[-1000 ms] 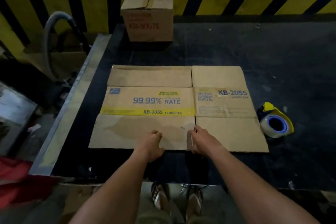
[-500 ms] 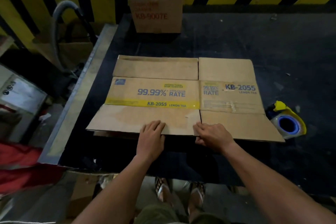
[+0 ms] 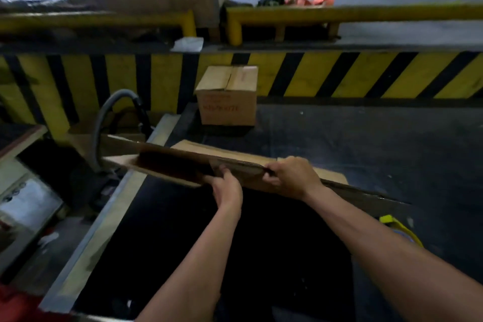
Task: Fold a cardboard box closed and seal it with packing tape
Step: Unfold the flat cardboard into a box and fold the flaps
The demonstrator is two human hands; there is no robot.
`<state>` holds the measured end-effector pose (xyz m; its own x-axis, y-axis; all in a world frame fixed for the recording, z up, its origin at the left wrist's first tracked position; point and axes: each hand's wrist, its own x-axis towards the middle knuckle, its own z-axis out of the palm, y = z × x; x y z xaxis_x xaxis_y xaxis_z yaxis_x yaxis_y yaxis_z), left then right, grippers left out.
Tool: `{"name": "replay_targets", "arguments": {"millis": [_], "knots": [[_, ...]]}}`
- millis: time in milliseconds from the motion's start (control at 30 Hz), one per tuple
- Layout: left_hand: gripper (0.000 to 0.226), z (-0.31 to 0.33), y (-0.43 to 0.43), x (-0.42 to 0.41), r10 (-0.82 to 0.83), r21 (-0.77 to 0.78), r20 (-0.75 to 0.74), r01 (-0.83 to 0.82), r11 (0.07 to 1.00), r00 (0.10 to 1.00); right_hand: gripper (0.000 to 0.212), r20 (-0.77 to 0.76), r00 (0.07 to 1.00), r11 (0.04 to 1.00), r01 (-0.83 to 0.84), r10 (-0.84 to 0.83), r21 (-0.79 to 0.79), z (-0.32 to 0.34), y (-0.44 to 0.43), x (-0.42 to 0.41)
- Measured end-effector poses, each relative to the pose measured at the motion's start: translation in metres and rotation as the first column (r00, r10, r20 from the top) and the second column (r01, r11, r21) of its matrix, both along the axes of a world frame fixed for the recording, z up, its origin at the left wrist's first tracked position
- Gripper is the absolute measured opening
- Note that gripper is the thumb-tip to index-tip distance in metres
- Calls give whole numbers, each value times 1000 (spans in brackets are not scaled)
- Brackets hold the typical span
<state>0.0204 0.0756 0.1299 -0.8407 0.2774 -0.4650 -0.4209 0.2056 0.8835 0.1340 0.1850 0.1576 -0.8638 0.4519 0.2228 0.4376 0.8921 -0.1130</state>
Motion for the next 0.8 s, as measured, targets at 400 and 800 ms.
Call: {"name": "replay_targets", "arguments": {"millis": [400,800], "knots": [[79,143,33,-22,-231,179,-455,343,922,860,22,-260,966,779,-160,-4,-606,158,11,-9],[76,159,59,-54,-424,0,-410,465,885,807,41,-318,942,741,-140,-104,-657,153,9,-29]]}}
